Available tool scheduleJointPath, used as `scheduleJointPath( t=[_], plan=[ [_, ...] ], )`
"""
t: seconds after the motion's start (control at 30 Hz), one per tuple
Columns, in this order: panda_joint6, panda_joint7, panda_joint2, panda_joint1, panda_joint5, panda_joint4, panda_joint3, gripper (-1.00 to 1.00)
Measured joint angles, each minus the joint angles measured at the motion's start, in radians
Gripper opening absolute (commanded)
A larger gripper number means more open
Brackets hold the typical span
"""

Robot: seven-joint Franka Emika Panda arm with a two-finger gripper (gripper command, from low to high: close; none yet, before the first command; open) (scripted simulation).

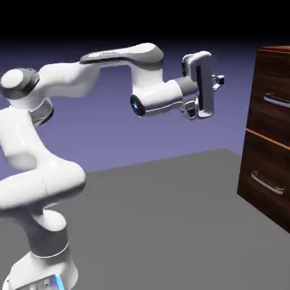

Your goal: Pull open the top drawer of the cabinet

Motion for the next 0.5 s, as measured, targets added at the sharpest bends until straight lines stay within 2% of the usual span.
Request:
scheduleJointPath(
  t=[0.33, 0.5],
  plan=[
    [-0.147, 0.397, -0.362, -0.273, 0.004, 0.069, 0.095, -1.00],
    [-0.247, 0.572, -0.541, -0.325, -0.022, -0.009, 0.138, -1.00]
  ],
)
